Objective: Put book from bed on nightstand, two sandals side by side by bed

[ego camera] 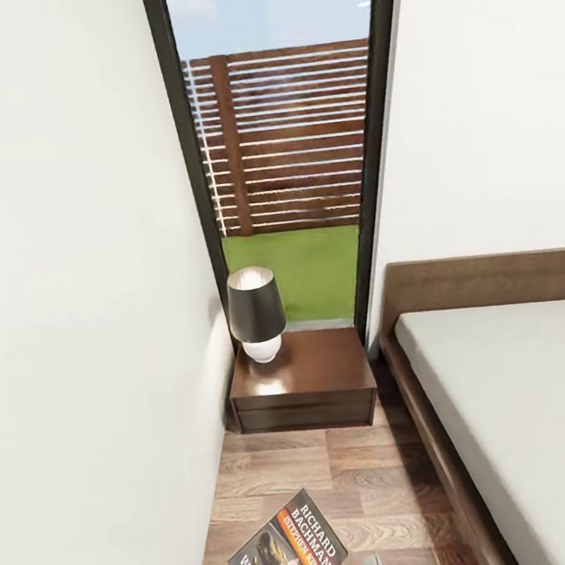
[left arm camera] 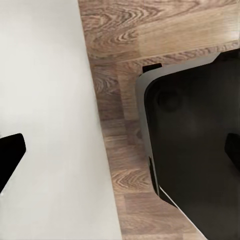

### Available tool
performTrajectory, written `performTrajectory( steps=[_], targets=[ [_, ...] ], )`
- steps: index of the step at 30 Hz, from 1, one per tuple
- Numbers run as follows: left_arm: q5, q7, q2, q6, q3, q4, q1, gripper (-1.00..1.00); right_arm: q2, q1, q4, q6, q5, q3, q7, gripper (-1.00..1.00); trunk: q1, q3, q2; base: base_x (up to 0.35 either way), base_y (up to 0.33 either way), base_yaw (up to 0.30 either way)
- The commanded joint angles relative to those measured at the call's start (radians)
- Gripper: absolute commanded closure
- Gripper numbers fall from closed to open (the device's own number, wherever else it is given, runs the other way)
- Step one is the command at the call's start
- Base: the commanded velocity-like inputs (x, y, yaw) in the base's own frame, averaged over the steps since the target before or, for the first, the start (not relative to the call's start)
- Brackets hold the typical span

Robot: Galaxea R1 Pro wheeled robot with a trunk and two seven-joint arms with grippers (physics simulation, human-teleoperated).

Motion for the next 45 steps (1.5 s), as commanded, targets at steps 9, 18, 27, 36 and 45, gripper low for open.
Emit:
performTrajectory(
  steps=[9, 18, 27, 36, 45],
  targets=[
    [0.009, 0.003, 0.0, -0.003, -0.009, 0.001, -0.001, -1.0, 0.0, -0.001, 0.001, 0.005, -0.002, -0.004, 0.003, 1.0, 0.001, -0.002, -0.002, 0.283, -0.076, 0.0],
    [0.009, 0.003, 0.0, -0.003, -0.009, 0.001, -0.001, -1.0, -0.002, -0.001, -0.001, 0.005, -0.005, -0.005, 0.003, 1.0, 0.001, -0.002, -0.002, 0.283, -0.113, 0.0],
    [0.009, 0.003, 0.0, -0.003, -0.009, 0.001, -0.001, -1.0, -0.011, -0.001, -0.009, 0.011, -0.01, -0.009, 0.028, 1.0, 0.001, -0.002, -0.002, 0.279, -0.133, 0.0],
    [0.009, 0.003, 0.0, -0.003, -0.008, 0.001, -0.001, -1.0, -0.029, -0.003, -0.013, 0.021, -0.013, -0.012, 0.041, 1.0, 0.001, -0.002, -0.002, 0.262, -0.151, 0.0],
    [0.009, 0.004, 0.0, -0.003, -0.008, 0.001, -0.001, -1.0, -0.057, -0.035, -0.038, 0.179, -0.014, -0.023, 0.043, 1.0, 0.001, -0.002, -0.002, 0.221, -0.146, 0.0]
  ],
)
